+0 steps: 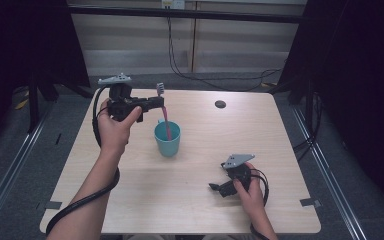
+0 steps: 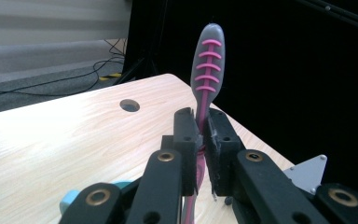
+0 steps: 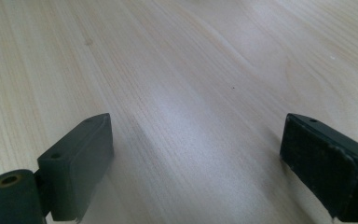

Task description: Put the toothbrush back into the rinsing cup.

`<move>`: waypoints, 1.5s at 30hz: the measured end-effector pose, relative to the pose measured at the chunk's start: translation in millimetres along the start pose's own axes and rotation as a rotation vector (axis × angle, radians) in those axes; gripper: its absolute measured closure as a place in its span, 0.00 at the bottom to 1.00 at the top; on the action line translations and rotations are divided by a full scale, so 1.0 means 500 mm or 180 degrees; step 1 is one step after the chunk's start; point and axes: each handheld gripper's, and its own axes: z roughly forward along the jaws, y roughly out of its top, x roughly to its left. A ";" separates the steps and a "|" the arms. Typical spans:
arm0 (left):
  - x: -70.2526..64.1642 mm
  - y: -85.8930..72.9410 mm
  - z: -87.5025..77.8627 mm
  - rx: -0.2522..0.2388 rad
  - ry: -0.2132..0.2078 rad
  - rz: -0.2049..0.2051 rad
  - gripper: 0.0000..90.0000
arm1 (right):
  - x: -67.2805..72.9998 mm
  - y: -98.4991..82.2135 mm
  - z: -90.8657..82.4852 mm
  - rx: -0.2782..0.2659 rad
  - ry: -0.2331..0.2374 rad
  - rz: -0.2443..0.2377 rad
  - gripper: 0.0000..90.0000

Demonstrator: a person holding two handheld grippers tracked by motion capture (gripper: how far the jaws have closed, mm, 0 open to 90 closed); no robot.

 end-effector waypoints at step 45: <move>0.063 -0.052 0.077 0.0074 0.0257 0.0068 0.93 | 0.000 0.000 0.000 0.0004 -0.0007 0.0002 0.10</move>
